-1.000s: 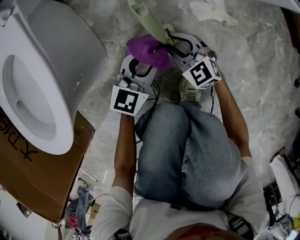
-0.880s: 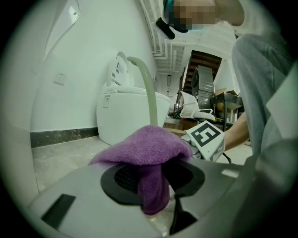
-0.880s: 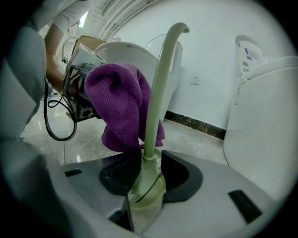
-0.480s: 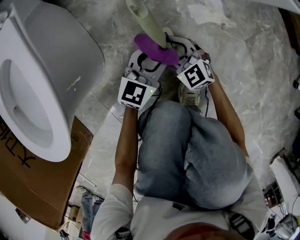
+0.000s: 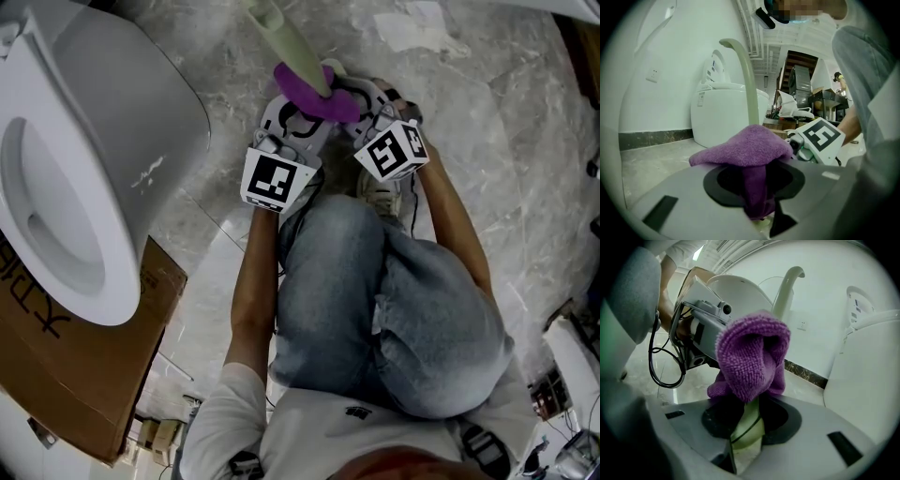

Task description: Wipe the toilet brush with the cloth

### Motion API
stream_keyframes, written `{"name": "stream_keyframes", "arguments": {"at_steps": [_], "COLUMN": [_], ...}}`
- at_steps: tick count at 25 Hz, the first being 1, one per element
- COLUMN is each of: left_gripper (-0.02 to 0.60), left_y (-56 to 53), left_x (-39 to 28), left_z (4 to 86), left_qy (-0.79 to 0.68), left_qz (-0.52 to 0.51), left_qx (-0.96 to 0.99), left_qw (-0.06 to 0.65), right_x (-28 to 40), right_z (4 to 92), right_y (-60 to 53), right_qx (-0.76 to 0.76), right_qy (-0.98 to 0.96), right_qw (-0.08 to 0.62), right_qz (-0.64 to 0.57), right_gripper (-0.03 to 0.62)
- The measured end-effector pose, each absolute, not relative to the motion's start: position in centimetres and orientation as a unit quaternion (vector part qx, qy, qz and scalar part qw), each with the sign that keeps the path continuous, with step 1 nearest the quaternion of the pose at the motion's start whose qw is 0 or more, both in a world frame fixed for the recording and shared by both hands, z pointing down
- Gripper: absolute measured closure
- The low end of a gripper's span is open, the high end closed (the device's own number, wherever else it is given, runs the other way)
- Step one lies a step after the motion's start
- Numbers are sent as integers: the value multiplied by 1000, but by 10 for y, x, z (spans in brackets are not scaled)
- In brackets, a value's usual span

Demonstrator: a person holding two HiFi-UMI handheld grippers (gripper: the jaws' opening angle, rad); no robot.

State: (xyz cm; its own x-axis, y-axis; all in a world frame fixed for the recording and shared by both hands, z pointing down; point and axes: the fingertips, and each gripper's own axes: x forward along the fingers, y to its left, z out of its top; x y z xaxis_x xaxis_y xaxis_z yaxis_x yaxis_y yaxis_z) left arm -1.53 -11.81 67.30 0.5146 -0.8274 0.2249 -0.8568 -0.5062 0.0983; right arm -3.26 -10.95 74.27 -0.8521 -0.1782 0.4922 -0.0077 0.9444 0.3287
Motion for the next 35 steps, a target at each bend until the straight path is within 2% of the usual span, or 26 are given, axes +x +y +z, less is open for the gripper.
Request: {"name": "stream_keyframes", "arguments": {"at_steps": [9, 21, 35], "left_gripper": [471, 471, 429], "left_y": [-117, -121, -136], "left_x": [-16, -25, -55], "left_z": [666, 601, 502], "left_qy": [-490, -492, -507], "left_qz": [72, 11, -37], "left_qx": [863, 865, 855], "left_qw": [95, 103, 102], "right_x": [-33, -33, -32], "right_z": [741, 742, 743], "right_y": [-110, -110, -110], "right_qx": [53, 51, 46], "right_qy": [-949, -947, -946], "right_qw": [267, 270, 275], "right_qz": [-160, -163, -166], "right_gripper": [497, 497, 499]}}
